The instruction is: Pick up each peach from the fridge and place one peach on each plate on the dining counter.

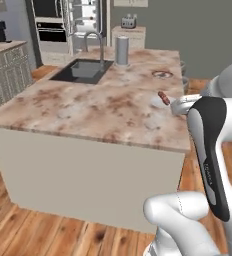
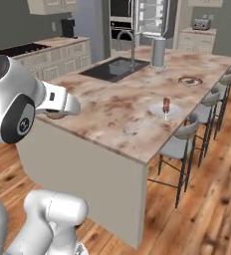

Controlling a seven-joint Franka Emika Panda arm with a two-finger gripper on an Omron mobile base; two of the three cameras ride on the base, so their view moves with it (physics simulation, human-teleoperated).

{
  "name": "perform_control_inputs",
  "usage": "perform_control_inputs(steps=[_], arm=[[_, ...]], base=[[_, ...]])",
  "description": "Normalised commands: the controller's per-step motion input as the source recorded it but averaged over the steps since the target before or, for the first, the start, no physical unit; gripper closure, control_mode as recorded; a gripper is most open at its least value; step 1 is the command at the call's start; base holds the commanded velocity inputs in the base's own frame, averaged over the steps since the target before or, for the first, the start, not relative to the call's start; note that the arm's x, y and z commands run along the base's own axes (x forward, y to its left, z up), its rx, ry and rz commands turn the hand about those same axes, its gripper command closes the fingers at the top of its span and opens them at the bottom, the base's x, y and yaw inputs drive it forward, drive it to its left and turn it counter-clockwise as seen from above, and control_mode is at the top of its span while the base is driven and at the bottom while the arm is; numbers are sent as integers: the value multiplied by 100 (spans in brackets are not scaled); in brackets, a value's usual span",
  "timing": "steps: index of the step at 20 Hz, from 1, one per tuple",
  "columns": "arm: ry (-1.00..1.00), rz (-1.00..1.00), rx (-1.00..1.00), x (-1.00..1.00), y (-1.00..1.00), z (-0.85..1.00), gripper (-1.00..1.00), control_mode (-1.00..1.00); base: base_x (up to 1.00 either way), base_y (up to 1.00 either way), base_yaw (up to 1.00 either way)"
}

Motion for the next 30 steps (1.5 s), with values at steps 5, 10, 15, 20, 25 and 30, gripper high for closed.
perform_control_inputs(steps=[5, 10, 15, 20, 25, 30], arm=[[0, 0, 0, 0, 0, 0, 100, 100], [0, 0, 0, 0, 0, 0, 100, 100], [0, 0, 0, 0, 0, 0, 100, 100], [0, 0, 0, 0, 0, 0, 100, 100], [0, 0, 0, 0, 0, 0, 100, 100], [0, 0, 0, 0, 0, 0, 100, 100]], base=[[-26, -100, 54], [-9, -100, 46], [-2, -100, 40], [-1, -100, 38], [0, -100, 37], [0, -100, 36]])
